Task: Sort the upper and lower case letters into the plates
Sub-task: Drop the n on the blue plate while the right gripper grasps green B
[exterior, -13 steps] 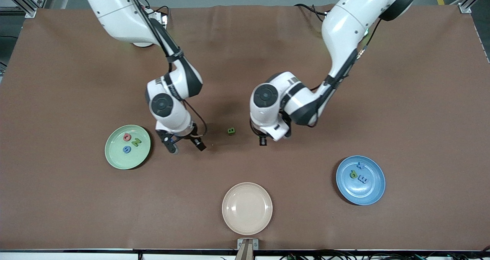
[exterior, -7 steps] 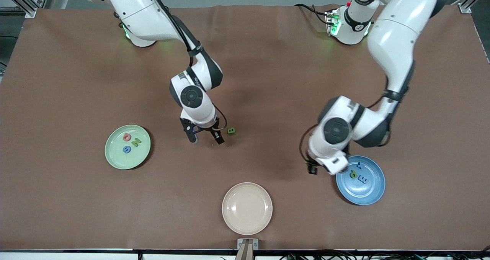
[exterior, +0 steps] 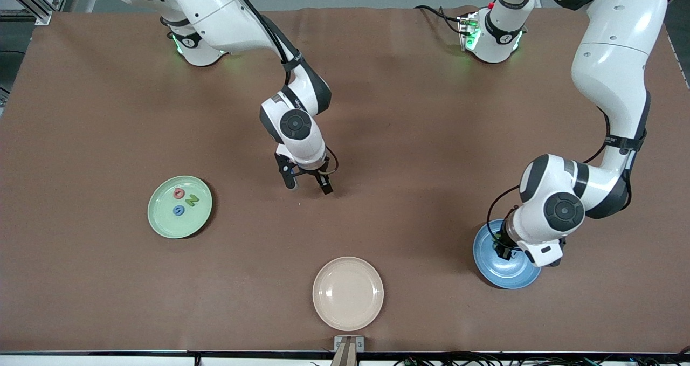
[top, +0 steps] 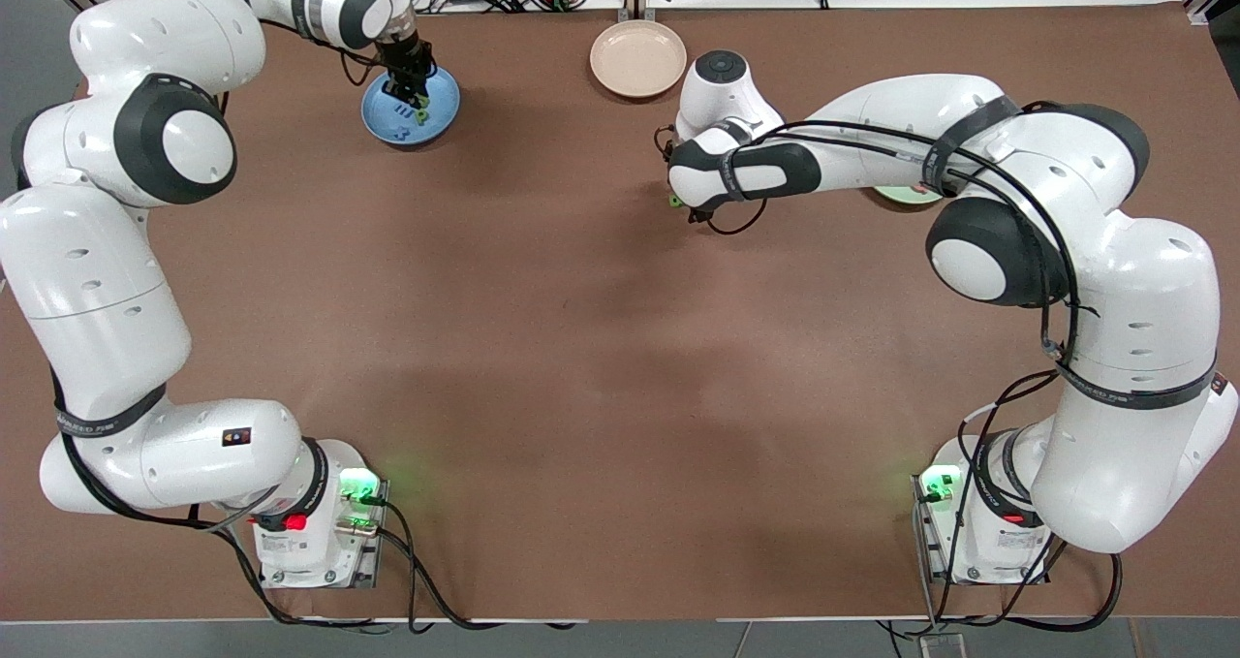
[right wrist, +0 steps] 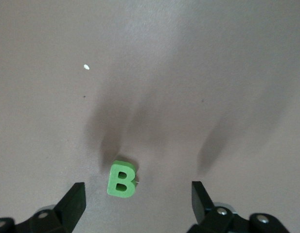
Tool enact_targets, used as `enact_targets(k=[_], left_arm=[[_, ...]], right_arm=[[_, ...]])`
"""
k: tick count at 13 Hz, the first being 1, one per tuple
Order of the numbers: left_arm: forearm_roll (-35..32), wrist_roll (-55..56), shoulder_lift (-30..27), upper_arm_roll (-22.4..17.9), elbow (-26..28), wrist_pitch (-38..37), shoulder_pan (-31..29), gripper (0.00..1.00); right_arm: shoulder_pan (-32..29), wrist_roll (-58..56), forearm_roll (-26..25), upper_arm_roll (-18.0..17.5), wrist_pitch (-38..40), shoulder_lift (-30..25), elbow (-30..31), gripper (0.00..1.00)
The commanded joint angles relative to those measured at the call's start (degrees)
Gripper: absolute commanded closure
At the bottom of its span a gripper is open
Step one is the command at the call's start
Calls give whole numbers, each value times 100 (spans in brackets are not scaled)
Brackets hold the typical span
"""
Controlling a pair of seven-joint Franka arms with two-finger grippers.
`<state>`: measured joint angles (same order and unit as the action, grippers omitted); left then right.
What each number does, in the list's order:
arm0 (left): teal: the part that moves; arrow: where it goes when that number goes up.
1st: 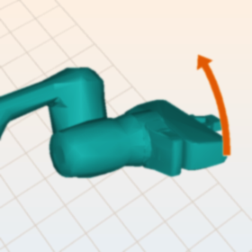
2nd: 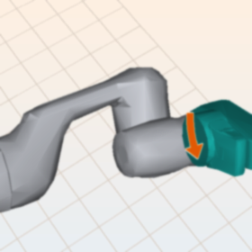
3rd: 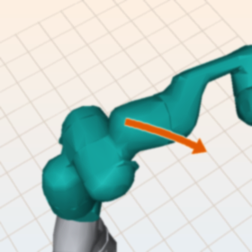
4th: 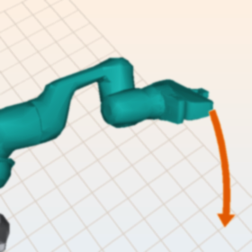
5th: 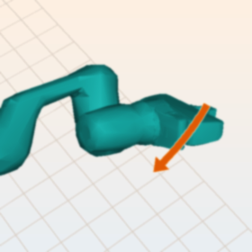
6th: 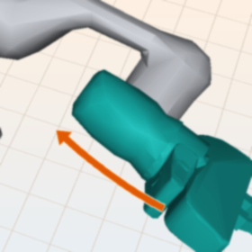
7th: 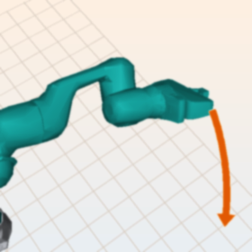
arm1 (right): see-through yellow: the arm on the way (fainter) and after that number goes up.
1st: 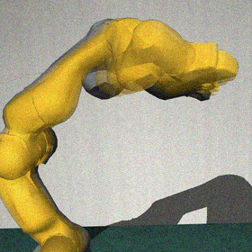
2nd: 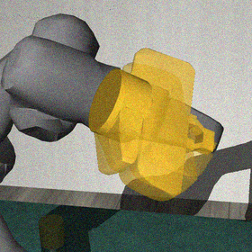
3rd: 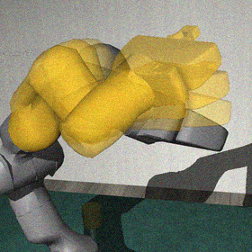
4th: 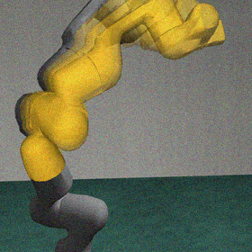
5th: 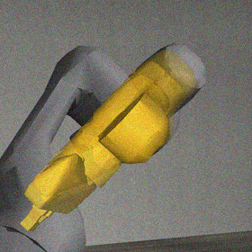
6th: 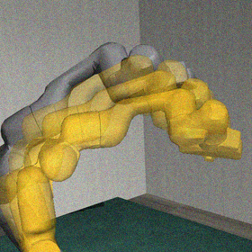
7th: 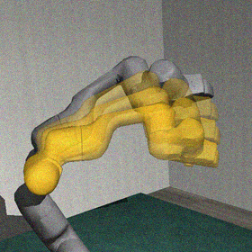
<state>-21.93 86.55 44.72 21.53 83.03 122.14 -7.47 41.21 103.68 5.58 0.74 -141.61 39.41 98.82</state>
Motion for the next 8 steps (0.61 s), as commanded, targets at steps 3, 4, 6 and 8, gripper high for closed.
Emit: enact_targets(k=[3,4,6,8], left_arm=[[-137,-938,37,62,11,-59,-360,0],[-137,-1087,-120,114,11,-154,-309,0],[-136,-1516,-506,517,-15,-348,-343,0],[-102,-2069,-998,563,-15,-558,-361,0]], right_arm=[[150,302,-171,84,37,374,-390,15],[142,302,-171,75,29,392,-416,21],[142,302,-180,75,29,409,-425,34],[142,285,-232,75,29,409,-425,63]])
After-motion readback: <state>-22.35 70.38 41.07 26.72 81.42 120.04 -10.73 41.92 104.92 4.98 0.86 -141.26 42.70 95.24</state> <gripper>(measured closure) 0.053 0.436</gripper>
